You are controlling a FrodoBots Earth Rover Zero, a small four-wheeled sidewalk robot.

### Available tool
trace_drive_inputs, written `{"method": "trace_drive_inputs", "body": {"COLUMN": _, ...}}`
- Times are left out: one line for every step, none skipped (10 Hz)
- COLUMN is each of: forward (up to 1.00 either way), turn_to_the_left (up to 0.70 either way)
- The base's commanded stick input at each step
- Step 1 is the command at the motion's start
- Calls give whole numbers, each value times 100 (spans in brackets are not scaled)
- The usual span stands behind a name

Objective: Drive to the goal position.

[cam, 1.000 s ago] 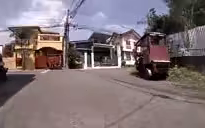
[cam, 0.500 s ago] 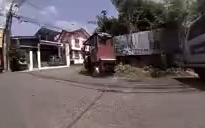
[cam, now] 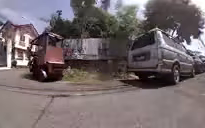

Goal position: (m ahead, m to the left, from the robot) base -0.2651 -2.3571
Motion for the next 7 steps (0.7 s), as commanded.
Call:
{"method": "trace_drive_inputs", "body": {"forward": 0, "turn_to_the_left": -45}}
{"method": "trace_drive_inputs", "body": {"forward": 0, "turn_to_the_left": -45}}
{"method": "trace_drive_inputs", "body": {"forward": 0, "turn_to_the_left": -45}}
{"method": "trace_drive_inputs", "body": {"forward": 0, "turn_to_the_left": -45}}
{"method": "trace_drive_inputs", "body": {"forward": 0, "turn_to_the_left": -45}}
{"method": "trace_drive_inputs", "body": {"forward": 0, "turn_to_the_left": -45}}
{"method": "trace_drive_inputs", "body": {"forward": 0, "turn_to_the_left": -45}}
